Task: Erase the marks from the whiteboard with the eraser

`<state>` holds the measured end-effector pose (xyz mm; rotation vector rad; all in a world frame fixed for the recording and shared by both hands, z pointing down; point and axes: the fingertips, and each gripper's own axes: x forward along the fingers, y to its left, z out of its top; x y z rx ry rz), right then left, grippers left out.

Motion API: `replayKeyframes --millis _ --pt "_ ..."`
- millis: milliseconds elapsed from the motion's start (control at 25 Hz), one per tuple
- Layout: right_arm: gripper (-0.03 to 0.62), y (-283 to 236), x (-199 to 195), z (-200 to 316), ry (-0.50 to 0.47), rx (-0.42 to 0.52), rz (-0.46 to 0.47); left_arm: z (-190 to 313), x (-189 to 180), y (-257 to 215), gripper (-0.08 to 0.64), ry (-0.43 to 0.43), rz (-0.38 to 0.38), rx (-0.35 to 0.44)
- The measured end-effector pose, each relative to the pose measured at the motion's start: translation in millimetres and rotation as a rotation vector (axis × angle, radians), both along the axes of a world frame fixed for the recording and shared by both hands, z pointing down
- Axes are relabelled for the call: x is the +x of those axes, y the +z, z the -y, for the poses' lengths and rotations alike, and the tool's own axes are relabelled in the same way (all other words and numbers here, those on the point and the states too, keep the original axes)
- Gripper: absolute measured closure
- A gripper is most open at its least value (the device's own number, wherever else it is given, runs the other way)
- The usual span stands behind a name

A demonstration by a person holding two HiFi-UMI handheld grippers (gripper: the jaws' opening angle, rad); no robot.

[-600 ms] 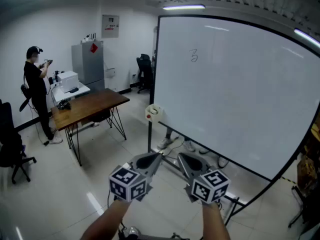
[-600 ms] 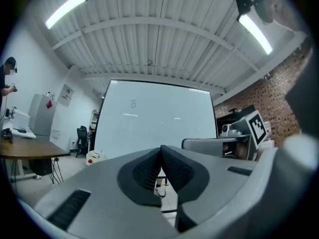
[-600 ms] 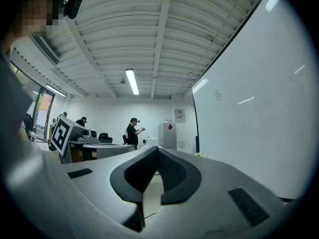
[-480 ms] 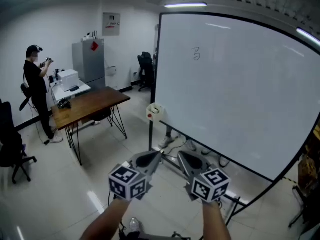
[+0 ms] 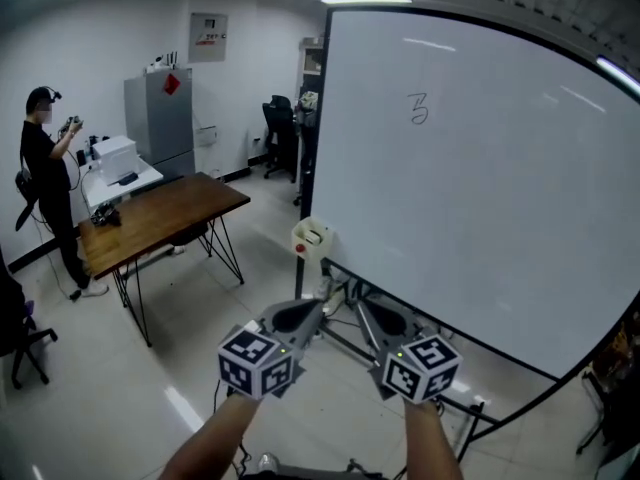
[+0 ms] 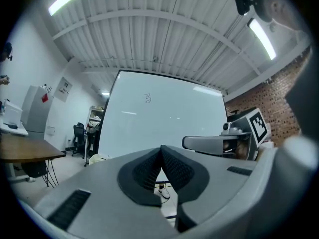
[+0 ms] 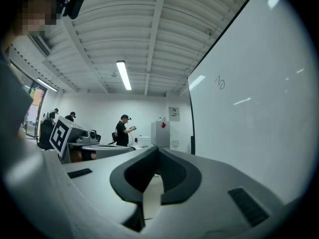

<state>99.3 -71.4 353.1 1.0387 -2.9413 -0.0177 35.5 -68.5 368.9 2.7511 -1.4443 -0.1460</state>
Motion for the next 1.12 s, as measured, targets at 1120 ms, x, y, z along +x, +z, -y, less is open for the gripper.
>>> replayKeyframes --millis 1120 --pt "0.603 11.8 -29.2 233.7 0.18 -0.02 0.037 246.8 -39.9 21.5 0.565 0.079 0.028 -0.027"
